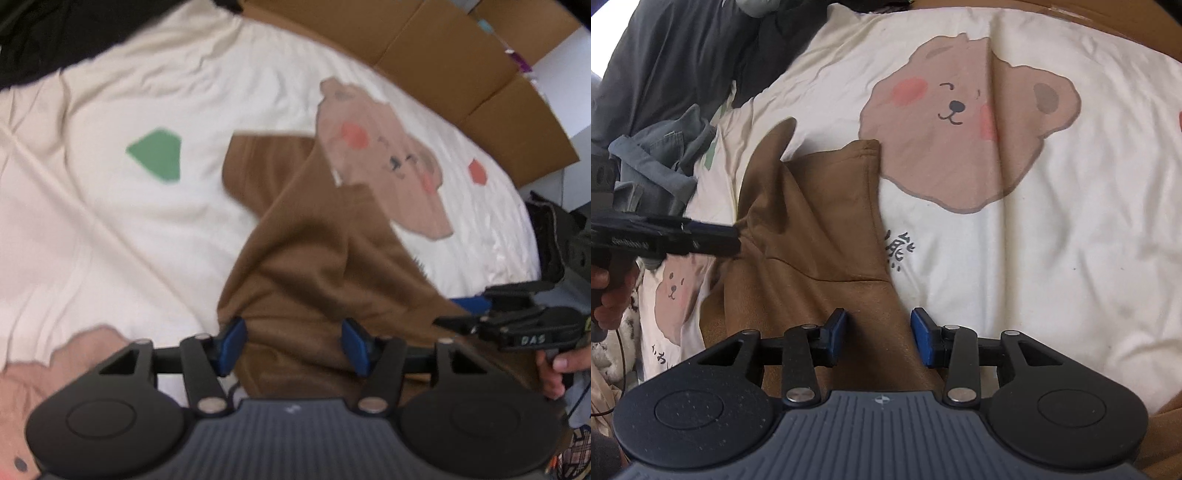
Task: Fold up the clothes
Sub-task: 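Grasp the brown t-shirt with the right tool while the left tool holds it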
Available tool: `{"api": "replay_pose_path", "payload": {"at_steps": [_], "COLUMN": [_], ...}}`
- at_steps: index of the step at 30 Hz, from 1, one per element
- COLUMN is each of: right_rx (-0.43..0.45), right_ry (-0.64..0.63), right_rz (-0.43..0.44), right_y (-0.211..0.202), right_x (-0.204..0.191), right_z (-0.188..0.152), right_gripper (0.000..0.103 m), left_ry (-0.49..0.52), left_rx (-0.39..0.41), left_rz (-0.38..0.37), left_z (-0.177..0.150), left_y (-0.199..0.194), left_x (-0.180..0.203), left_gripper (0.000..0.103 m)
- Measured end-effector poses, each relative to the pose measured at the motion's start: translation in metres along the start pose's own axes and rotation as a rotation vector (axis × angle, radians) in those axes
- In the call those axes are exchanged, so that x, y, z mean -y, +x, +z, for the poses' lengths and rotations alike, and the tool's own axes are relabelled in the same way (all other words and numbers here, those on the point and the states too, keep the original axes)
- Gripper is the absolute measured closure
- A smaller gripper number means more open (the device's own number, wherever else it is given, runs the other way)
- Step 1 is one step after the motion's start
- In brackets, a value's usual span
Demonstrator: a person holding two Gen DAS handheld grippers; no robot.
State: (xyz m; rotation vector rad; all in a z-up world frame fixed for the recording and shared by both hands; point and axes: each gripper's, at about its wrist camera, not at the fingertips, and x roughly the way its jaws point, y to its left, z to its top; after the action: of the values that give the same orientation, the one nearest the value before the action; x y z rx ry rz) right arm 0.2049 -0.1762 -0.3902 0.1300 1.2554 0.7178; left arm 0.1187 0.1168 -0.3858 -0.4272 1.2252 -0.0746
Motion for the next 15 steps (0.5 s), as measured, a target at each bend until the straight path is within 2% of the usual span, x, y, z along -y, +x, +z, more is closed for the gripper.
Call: {"api": "replay_pose_path", "payload": {"at_steps": [3,4,5,6,7,10,15], "right_rx": [-0.009,-0.016,-0.024,-0.036,-0.051,-0.026,0.049], "right_ry": [0.028,0.042,0.056,0.078,0.104,0.129,0.158], "right_rz": [0.01,0.017,0.023,0.034,0.047,0.064,0.07], "right_y": [0.0,0.001,0.001,0.001,0.002,-0.009,-0.036], "right_x": [0.0,0.0,0.0,0.001,0.003,0.005,0.005], "right_z": [-0.005,-0.006,-0.007,-0.008,-0.008,-0.007,-0.011], "right_gripper": [0.059,0.064,0.078,0.096,0.098,0.099,0.1], "left_ry": [-0.019,-0.026,-0.031,-0.035,-0.033,-0.023,0.09], "left_rx": [-0.05,-0.057,-0.062,-0.064,-0.054,-0.023,0.04], "left_rz": [-0.025,-0.042,-0.055,-0.067,-0.069,-0.075,-0.084], "left_z": [0.001,0.003,0.006,0.009,0.013,0.027,0.053], "left_y": [0.007,0.008,0.009,0.009,0.008,0.003,-0.014], "left_x": [-0.004,-0.006,-0.006,-0.007,-0.006,-0.002,0.025], "left_gripper": [0.042,0.045,0.06,0.089,0.099,0.1,0.101]}}
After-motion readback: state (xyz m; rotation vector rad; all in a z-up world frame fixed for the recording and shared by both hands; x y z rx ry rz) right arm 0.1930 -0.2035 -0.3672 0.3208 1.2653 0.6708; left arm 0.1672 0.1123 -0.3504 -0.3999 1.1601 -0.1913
